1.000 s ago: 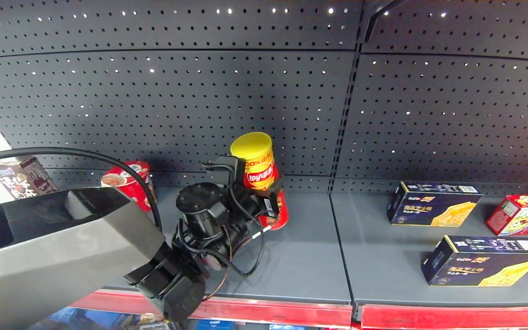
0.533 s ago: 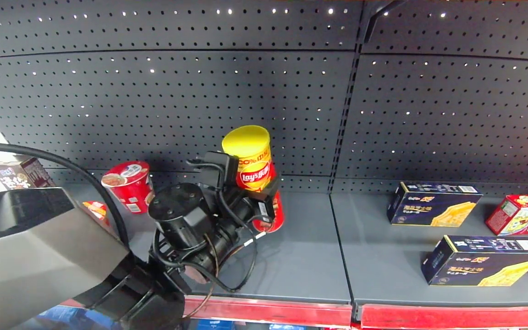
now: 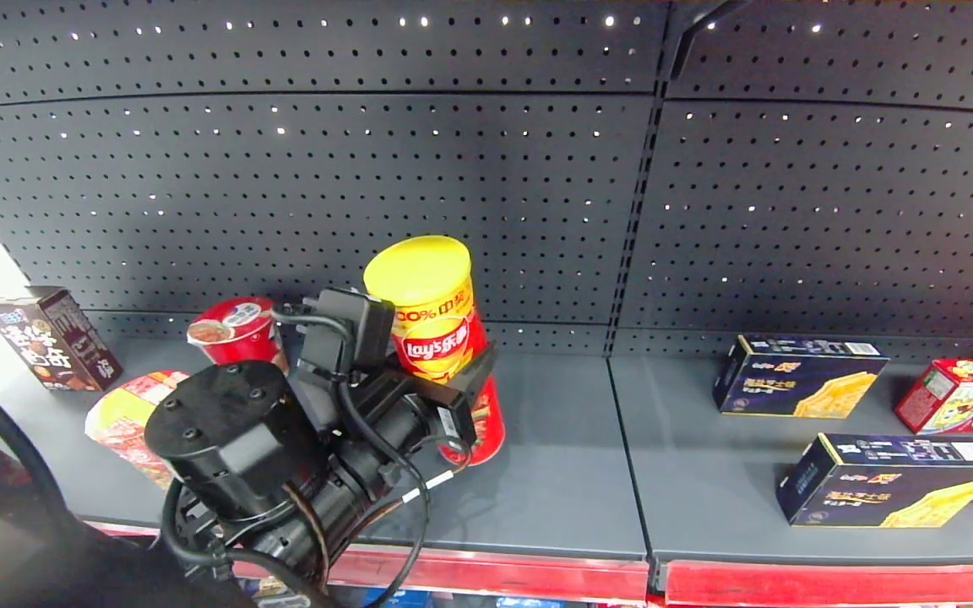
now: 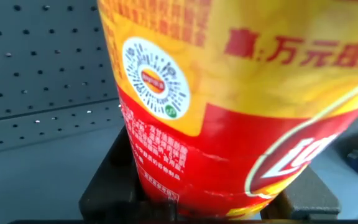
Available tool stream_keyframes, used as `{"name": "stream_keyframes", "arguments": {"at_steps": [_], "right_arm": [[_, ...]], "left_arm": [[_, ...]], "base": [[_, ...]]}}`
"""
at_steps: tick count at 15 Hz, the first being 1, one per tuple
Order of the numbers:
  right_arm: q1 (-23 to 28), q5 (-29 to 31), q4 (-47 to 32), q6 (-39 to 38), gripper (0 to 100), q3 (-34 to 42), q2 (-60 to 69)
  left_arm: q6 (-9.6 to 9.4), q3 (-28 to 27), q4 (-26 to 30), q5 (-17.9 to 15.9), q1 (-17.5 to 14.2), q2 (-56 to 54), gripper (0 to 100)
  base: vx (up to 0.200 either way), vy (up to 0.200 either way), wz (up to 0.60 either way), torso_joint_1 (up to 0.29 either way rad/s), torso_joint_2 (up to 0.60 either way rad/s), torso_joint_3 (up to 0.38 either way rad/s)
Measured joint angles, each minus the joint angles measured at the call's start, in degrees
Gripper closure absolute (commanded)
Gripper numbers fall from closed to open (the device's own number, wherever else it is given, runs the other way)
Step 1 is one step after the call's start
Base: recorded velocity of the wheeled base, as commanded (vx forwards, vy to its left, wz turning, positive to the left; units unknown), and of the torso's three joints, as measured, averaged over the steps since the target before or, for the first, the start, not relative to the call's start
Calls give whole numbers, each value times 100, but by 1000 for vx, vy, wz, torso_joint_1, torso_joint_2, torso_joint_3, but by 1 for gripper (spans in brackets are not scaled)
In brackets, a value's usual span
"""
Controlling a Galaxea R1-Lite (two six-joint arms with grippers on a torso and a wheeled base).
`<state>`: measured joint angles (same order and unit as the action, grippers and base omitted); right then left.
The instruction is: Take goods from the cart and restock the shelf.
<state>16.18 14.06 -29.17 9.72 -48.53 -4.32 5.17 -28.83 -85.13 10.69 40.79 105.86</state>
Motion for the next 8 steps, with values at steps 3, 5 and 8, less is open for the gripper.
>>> {"name": "stream_keyframes", "arguments": {"at_steps": [3, 5, 8], "right_arm": [[-6, 1, 0, 2, 100, -39, 0], [-4, 0, 0, 2, 100, -55, 0], [-2, 0, 0, 0, 100, -67, 0]], "left_arm": [[30, 59, -5, 112, 290, -95, 100], [60, 94, -5, 129, 325, -112, 100], [347, 277, -35, 129, 369, -116, 100]], "base": [[0, 0, 0, 0, 0, 0], [0, 0, 0, 0, 0, 0], [0, 0, 0, 0, 0, 0]]}}
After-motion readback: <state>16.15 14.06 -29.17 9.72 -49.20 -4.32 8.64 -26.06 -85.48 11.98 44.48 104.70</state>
